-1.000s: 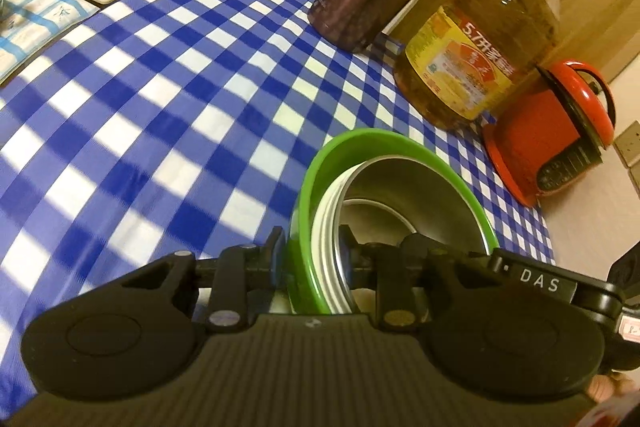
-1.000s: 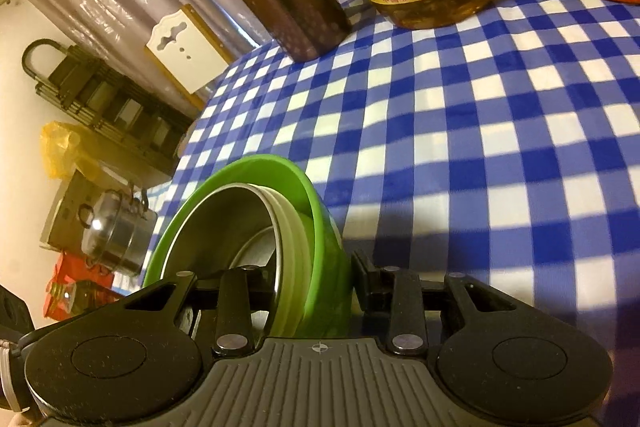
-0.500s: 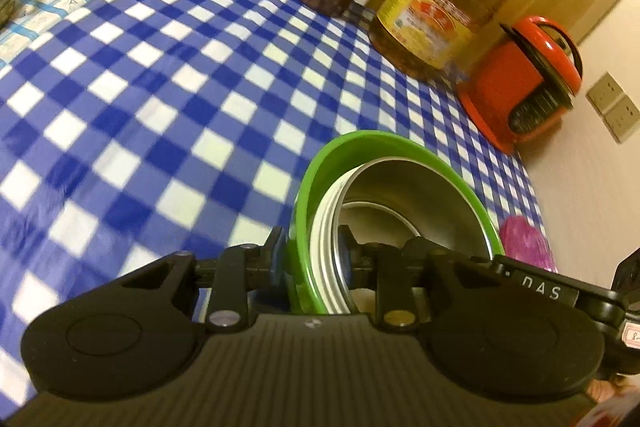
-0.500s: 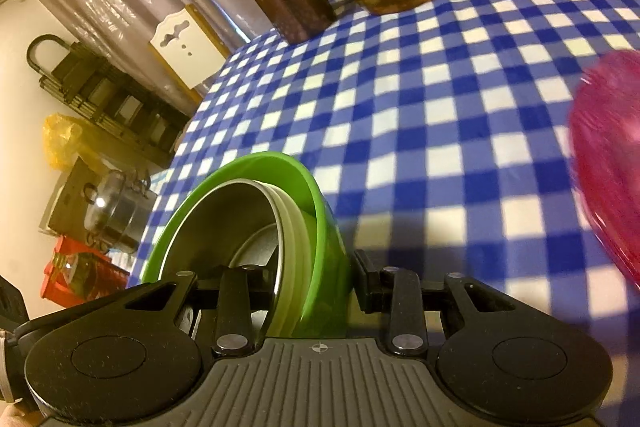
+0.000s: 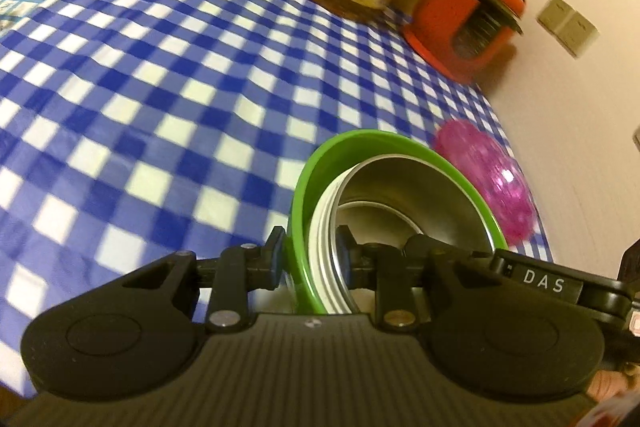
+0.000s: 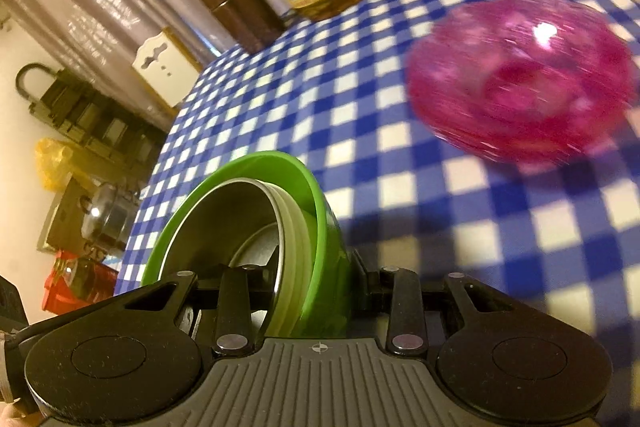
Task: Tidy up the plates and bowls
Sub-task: 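Carry the nested green bowl stack with both grippers toward the pink plates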
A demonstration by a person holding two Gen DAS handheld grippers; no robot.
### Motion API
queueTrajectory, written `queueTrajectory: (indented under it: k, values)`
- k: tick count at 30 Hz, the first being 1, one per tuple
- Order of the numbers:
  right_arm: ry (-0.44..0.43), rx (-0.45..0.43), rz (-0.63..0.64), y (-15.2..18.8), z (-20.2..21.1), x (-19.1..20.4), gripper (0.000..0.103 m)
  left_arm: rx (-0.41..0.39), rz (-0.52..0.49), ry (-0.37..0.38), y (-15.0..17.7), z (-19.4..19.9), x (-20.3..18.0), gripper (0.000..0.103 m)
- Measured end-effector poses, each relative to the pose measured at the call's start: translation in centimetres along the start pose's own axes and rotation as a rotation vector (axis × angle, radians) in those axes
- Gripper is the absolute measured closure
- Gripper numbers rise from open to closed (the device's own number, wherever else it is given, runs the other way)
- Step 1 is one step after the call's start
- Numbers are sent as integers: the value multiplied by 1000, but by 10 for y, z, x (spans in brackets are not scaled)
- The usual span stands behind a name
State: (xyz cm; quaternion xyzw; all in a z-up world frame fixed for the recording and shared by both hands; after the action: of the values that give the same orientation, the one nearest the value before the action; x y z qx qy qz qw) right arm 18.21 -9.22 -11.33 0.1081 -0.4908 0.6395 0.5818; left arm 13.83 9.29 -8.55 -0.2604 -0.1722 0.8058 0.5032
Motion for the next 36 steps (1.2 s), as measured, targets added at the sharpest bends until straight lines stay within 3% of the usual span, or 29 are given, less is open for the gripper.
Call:
queueTrajectory:
  k: [9, 17, 36]
  values:
    - [50, -45, -41, 14, 61, -22, 69, 31, -59, 46, 30, 15, -46, 79]
    - [58, -94, -63, 14, 102, -29, 69, 23, -114, 66, 36, 30, -79, 79]
    - [83, -151, -76, 1, 147, -27, 69, 12, -167, 114, 31, 52, -118, 79]
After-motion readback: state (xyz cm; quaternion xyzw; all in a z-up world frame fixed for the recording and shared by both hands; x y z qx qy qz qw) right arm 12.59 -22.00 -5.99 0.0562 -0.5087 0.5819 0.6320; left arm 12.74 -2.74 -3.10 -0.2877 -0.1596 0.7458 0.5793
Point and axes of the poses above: each gripper's, at about its wrist camera, not at the fingertips, and z roughly against the way its jaws point, x to its left, y to its underside, the point moved 2 cm from there along -z, roughly the way its jaws point, and after that the axes turned 13 degrees about -y, right-handed, at the moved point
